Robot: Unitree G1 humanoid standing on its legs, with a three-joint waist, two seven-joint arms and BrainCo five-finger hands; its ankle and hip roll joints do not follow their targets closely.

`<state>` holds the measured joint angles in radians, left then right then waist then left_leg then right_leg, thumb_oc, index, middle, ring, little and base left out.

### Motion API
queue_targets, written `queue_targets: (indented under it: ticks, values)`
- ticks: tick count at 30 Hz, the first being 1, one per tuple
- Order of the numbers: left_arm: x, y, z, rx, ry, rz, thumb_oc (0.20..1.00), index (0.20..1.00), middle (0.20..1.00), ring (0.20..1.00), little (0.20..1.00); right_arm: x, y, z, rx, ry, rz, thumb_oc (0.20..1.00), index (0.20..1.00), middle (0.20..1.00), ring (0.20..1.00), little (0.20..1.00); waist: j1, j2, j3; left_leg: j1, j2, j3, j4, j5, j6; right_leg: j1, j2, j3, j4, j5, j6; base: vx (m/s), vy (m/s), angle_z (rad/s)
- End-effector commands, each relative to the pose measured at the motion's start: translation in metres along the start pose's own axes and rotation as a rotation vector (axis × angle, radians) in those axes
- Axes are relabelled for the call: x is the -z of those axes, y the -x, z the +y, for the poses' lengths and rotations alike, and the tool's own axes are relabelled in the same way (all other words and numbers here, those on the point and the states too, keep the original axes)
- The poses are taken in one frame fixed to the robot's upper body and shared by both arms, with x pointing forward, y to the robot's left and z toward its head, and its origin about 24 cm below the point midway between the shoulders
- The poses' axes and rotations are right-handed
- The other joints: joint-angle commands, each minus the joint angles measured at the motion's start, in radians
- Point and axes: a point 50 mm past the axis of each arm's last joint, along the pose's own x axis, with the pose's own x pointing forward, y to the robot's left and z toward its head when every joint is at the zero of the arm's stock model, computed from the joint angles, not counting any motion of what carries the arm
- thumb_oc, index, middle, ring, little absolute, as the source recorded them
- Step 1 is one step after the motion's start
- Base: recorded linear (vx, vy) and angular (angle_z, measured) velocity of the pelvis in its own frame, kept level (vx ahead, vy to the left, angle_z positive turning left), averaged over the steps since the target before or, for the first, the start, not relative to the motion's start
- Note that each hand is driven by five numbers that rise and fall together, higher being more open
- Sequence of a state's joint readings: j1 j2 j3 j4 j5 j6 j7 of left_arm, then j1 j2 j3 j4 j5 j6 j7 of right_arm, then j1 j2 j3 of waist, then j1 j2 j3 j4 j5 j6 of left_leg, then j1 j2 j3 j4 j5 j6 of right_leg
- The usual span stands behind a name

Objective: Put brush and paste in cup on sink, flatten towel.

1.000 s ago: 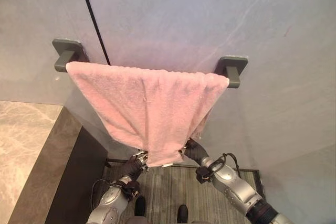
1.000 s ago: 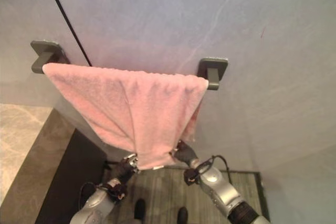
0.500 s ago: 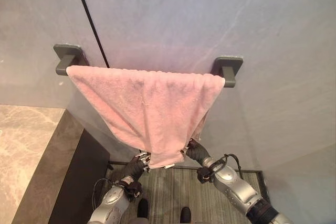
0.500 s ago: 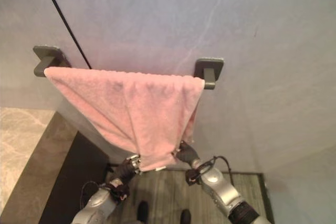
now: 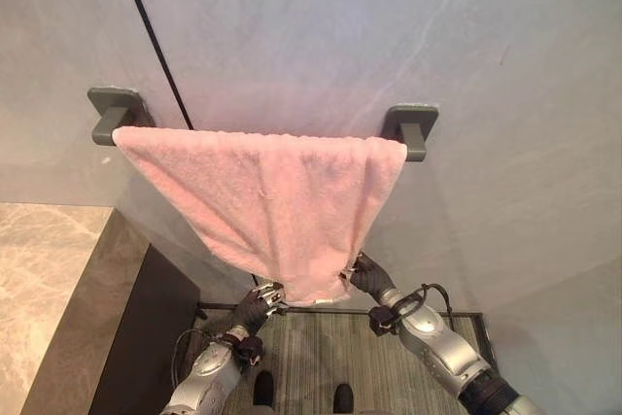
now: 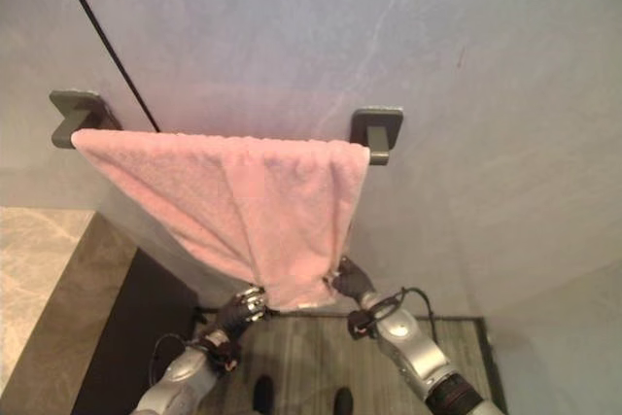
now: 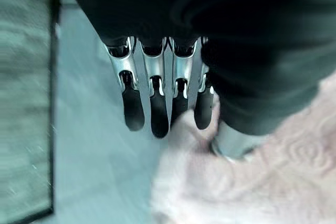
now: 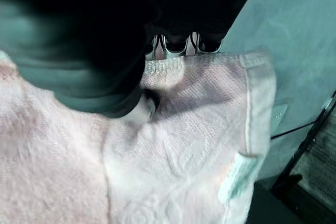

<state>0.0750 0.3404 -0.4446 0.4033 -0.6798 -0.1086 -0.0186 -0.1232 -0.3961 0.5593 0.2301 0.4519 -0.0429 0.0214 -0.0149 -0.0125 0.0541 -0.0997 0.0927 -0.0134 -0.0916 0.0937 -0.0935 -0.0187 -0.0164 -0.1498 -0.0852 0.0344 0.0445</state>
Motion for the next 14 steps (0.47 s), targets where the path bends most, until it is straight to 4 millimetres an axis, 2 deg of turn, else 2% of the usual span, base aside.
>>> queue_targets:
  ticks: [1,3,4,5,6,7,8,10,12,14]
  values:
    - [-0.003,-0.006,0.009,-0.022,-0.184,-0.002,1.000,1.000,1.000,1.000,1.000,-0.002,-0.001,-0.009,0.061,0.043,-0.036,1.000,1.000,1.000,1.000,1.000,0.002,-0.036,-0.033,-0.035,0.090,0.030,0.004,0.029,-0.062,-0.013,-0.128,0.045,0.006,0.021,0.123,-0.03,0.008,-0.03]
    - [0.007,-0.005,0.018,-0.047,-0.271,0.057,1.000,1.000,1.000,1.000,1.000,0.014,0.001,-0.015,0.093,0.051,0.029,1.000,1.000,1.000,1.000,1.000,-0.001,-0.033,-0.034,-0.033,0.091,0.032,0.004,0.029,-0.061,-0.014,-0.129,0.047,0.006,0.024,0.125,-0.02,0.008,-0.03]
    - [0.007,-0.005,0.018,-0.047,-0.272,0.057,1.000,1.000,1.000,1.000,1.000,0.014,0.001,-0.015,0.093,0.051,0.029,1.000,1.000,1.000,1.000,1.000,-0.001,-0.033,-0.034,-0.033,0.091,0.033,0.004,0.029,-0.061,-0.014,-0.129,0.047,0.006,0.024,0.125,0.00,0.000,0.00]
    - [0.008,-0.005,0.020,-0.049,-0.329,0.067,1.000,1.000,1.000,1.000,1.000,0.022,0.002,-0.019,0.112,0.061,0.067,1.000,1.000,1.000,1.000,1.000,-0.003,-0.031,-0.034,-0.033,0.091,0.033,0.004,0.029,-0.062,-0.014,-0.129,0.049,0.006,0.025,0.125,-0.01,0.010,-0.04]
    - [0.013,-0.005,0.025,-0.059,-0.374,0.099,1.000,1.000,1.000,1.000,1.000,0.035,0.005,-0.024,0.141,0.053,0.122,1.000,1.000,1.000,1.000,1.000,-0.006,-0.029,-0.035,-0.031,0.091,0.035,0.004,0.028,-0.062,-0.015,-0.128,0.052,0.006,0.025,0.125,-0.02,0.027,-0.06]
    - [0.024,-0.005,0.040,-0.122,-0.502,0.176,1.000,1.000,1.000,1.000,1.000,0.065,0.014,-0.037,0.210,0.118,0.262,1.000,1.000,1.000,1.000,1.000,-0.010,-0.025,-0.039,-0.028,0.091,0.039,0.004,0.026,-0.062,-0.016,-0.129,0.055,0.005,0.028,0.127,-0.01,0.033,-0.07]
    - [0.023,-0.006,0.041,-0.131,-0.549,0.169,1.000,1.000,1.000,1.000,1.000,0.073,0.016,-0.042,0.231,0.188,0.305,1.000,1.000,1.000,1.000,1.000,-0.013,-0.024,-0.041,-0.027,0.091,0.042,0.004,0.025,-0.062,-0.017,-0.130,0.058,0.004,0.031,0.128,-0.02,0.035,-0.08]
    - [0.041,-0.003,0.052,-0.184,-0.607,0.283,1.000,1.000,1.000,1.000,1.000,0.099,0.028,-0.050,0.253,0.325,0.453,1.000,1.000,1.000,1.000,1.000,-0.013,-0.019,-0.043,-0.025,0.091,0.048,0.004,0.024,-0.062,-0.020,-0.131,0.063,0.001,0.034,0.128,-0.02,0.029,-0.09]
    - [0.052,-0.001,0.059,-0.226,-0.634,0.355,1.000,1.000,1.000,1.000,1.000,0.125,0.045,-0.057,0.283,0.349,0.611,1.000,1.000,1.000,1.000,1.000,-0.016,-0.013,-0.045,-0.020,0.091,0.055,0.004,0.019,-0.062,-0.023,-0.133,0.070,-0.002,0.037,0.130,-0.02,0.035,-0.07]
    - [0.070,0.010,0.069,-0.285,-0.606,0.474,1.000,1.000,1.000,1.000,1.000,0.146,0.063,-0.056,0.286,0.342,0.744,1.000,1.000,1.000,1.000,1.000,-0.020,-0.008,-0.051,-0.016,0.091,0.063,0.004,0.016,-0.061,-0.031,-0.137,0.083,-0.002,0.041,0.133,-0.02,0.036,-0.07]
